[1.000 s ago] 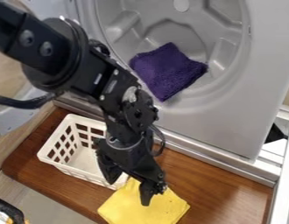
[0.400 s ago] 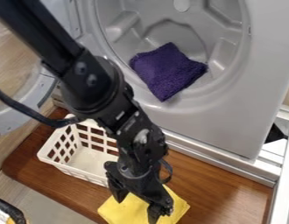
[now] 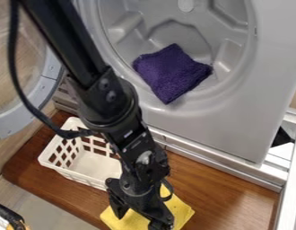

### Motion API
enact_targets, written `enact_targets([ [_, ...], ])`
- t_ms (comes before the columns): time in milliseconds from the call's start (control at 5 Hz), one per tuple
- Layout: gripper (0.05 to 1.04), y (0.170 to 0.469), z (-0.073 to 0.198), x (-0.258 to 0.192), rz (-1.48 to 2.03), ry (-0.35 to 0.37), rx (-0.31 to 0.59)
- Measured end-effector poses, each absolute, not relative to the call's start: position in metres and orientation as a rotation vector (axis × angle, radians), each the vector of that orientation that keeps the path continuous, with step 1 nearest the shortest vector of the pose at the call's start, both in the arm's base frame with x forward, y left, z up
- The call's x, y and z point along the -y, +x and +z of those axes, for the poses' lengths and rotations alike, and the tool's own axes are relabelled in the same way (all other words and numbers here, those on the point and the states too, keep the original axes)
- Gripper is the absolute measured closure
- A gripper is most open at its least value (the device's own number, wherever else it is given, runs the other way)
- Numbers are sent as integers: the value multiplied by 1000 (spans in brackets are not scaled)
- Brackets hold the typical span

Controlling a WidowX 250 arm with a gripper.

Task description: Moved the yellow object to the right side

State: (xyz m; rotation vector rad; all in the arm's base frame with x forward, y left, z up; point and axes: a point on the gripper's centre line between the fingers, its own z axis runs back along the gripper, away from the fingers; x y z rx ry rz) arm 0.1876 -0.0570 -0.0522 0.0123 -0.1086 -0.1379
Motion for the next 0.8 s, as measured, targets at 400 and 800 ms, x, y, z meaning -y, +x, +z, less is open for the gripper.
enact_targets([
  [400,84,193,-76,54,-98,10,70],
  [800,83,196,-81,70,-151,-27,58],
])
